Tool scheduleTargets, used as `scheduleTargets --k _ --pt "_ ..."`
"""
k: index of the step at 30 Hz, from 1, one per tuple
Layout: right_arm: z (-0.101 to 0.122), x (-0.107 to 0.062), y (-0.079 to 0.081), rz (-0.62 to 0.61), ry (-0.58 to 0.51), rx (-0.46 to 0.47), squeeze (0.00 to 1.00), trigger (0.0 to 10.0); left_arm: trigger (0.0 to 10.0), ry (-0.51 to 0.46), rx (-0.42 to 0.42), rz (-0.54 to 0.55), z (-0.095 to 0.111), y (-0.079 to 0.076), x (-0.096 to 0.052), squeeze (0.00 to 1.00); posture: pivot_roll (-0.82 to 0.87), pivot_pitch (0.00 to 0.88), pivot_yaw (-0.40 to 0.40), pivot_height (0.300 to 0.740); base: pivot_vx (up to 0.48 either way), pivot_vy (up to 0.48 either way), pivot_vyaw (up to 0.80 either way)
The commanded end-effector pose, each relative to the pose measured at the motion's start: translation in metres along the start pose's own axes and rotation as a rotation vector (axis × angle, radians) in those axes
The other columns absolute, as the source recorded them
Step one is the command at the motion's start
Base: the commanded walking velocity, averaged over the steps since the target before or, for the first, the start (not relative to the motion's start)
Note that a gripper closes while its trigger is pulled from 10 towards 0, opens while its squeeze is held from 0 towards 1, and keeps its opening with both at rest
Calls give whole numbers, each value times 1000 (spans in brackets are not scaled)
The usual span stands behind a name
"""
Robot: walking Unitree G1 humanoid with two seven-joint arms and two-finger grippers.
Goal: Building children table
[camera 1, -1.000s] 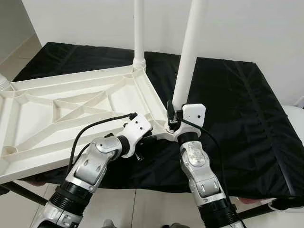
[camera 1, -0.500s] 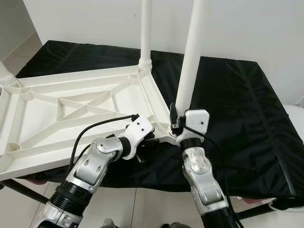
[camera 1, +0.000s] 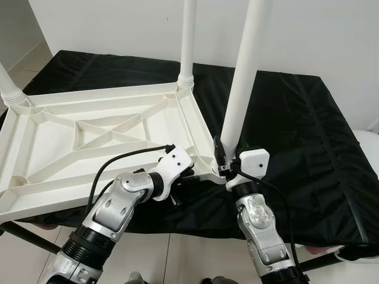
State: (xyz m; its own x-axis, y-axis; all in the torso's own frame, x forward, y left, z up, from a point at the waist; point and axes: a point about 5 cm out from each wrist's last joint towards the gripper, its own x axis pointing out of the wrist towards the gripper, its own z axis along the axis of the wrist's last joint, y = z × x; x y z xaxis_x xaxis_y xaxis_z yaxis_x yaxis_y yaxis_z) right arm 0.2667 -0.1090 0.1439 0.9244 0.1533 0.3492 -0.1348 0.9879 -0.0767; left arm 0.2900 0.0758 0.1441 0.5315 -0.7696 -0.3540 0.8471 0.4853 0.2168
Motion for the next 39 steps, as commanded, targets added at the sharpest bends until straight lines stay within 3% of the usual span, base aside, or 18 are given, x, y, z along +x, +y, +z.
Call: scheduleTargets --k 1,3,9,12,19,27,39 --pt "-43 -29 -38 -136 238 -46 0 10000 10000 -88 107 89 27 20 -17 0 -59 69 1 740 0 0 0" --pt "-46 -32 -35 -89 233 17 0 10000 10000 -86 109 86 27 20 -17 0 -58 69 2 740 0 0 0" --pt "-49 -34 -33 -53 245 67 0 10000 10000 -86 109 86 28 20 -17 0 -57 70 4 740 0 0 0" --pt "-54 -37 -33 22 258 103 0 10000 10000 -85 110 87 28 21 -18 0 -58 72 6 740 0 0 0" --pt "-58 -36 -39 95 280 112 0 10000 10000 -85 110 86 28 21 -18 0 -62 74 7 740 0 0 0" --pt "-61 -31 -51 261 281 63 0 10000 10000 -88 107 87 28 21 -18 0 -60 80 4 740 0 0 0" --pt "-60 -33 -47 217 280 93 0 10000 10000 -86 106 94 28 21 -19 0 -53 79 -2 740 0 0 0"
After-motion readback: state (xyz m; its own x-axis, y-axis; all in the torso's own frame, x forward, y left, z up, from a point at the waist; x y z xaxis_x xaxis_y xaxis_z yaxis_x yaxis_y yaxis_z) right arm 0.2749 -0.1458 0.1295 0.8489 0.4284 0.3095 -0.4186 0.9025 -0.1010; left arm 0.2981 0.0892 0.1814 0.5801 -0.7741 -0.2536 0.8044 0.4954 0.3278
